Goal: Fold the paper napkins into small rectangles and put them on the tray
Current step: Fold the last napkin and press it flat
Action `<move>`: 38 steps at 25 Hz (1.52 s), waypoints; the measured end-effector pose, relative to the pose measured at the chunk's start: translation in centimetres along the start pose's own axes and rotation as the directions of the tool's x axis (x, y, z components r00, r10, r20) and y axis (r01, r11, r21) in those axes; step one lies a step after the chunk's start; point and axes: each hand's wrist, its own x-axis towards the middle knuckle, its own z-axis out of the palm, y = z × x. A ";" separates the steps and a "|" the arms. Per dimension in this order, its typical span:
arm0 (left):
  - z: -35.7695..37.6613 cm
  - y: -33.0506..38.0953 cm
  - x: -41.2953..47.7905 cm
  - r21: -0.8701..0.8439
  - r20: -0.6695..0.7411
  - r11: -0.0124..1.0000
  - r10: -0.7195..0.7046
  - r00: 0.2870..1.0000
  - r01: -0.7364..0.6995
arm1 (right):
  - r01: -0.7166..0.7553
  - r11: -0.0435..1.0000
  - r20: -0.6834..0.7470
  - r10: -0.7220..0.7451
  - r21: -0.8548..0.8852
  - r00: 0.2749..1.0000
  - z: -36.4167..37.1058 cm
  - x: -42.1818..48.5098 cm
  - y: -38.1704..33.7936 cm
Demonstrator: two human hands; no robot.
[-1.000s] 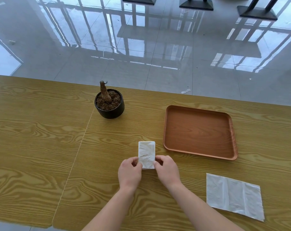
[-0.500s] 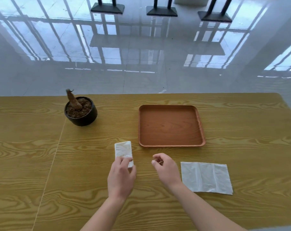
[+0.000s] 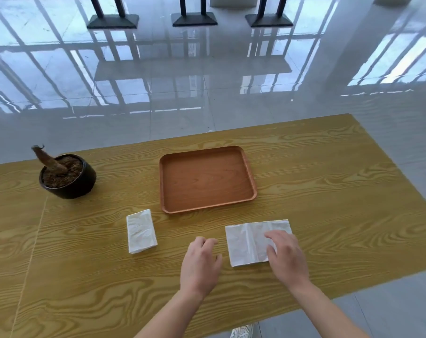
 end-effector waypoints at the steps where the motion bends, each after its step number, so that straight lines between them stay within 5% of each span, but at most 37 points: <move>1: 0.4 0.7 0.5 0.012 0.017 1.000 0.015 1.000 -0.015 | 0.000 1.000 -0.016 0.000 -0.022 1.000 -0.5 0.5 1.0; 12: 2.2 4.1 7.7 0.350 0.121 0.931 0.069 0.990 -0.107 | 0.173 0.943 0.247 -0.102 -0.284 0.964 -2.4 7.0 4.9; 19: 2.6 4.6 7.6 0.205 0.084 0.978 -0.050 0.995 0.032 | 0.113 0.964 0.257 -0.049 -0.242 0.965 -2.1 7.4 4.3; 26: -0.1 3.2 6.2 -0.211 0.070 0.961 -0.165 0.984 0.176 | -0.036 0.999 0.319 0.044 -0.029 0.947 -2.2 7.2 2.3; 30: -2.2 2.1 5.2 -0.313 0.028 0.943 -0.106 0.994 0.109 | 0.026 0.995 0.412 0.015 -0.093 0.911 -0.9 6.4 0.7; 33: -4.2 1.0 4.3 -0.306 -0.053 0.952 0.008 0.999 -0.024 | 0.046 0.999 0.331 -0.050 0.021 0.942 -0.1 5.9 -1.1; 36: -6.6 -0.4 3.5 -0.287 -0.215 0.950 0.059 0.975 -0.121 | 0.146 0.977 0.072 -0.159 0.157 0.985 -0.7 6.0 -2.6; 38: -7.7 -1.4 2.6 -0.271 -0.305 0.950 0.071 0.950 -0.158 | 0.301 0.946 -0.096 -0.290 0.124 0.952 -1.0 5.7 -3.6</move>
